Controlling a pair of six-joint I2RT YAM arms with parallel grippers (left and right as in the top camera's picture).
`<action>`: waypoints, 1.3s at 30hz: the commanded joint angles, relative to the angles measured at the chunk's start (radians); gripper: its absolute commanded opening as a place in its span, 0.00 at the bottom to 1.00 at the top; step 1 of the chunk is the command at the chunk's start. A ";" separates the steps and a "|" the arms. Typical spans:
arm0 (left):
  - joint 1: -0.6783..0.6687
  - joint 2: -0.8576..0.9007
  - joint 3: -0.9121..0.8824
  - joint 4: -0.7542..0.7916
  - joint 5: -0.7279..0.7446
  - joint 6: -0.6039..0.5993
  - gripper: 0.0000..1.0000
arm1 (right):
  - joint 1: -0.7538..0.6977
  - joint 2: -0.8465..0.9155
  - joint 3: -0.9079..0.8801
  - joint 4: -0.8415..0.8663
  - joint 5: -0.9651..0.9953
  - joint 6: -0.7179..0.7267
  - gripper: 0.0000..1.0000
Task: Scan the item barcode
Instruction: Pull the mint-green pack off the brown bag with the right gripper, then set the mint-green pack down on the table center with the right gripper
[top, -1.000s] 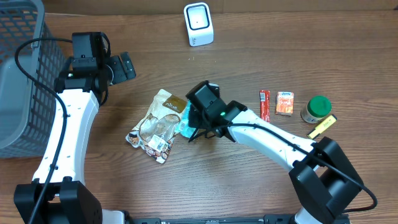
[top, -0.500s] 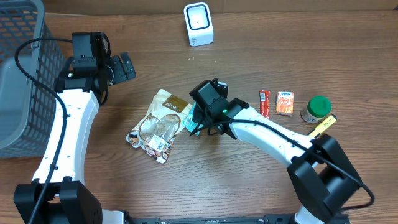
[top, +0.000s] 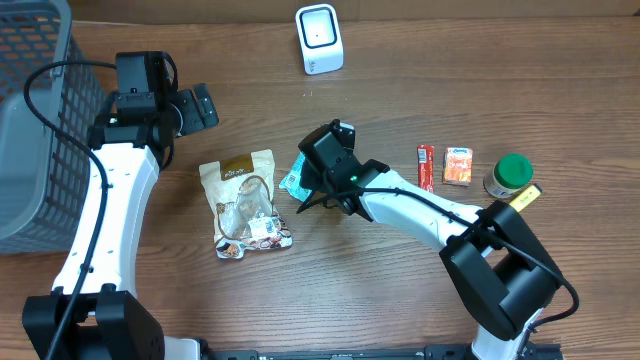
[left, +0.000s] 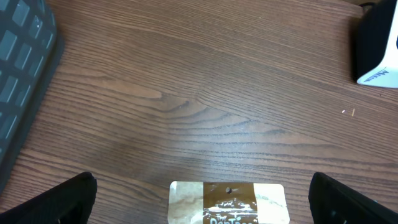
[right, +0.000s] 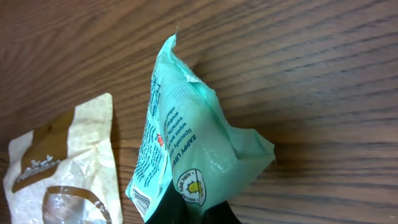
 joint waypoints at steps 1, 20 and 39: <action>0.000 0.003 0.000 0.003 -0.016 0.005 1.00 | -0.037 -0.084 0.003 -0.038 -0.003 -0.021 0.04; 0.000 0.003 0.000 0.003 -0.016 0.005 1.00 | -0.177 -0.105 0.006 -0.226 -0.136 -0.071 0.56; 0.000 0.003 0.000 0.003 -0.016 0.005 1.00 | -0.251 -0.090 0.006 -0.198 -0.405 -0.220 0.51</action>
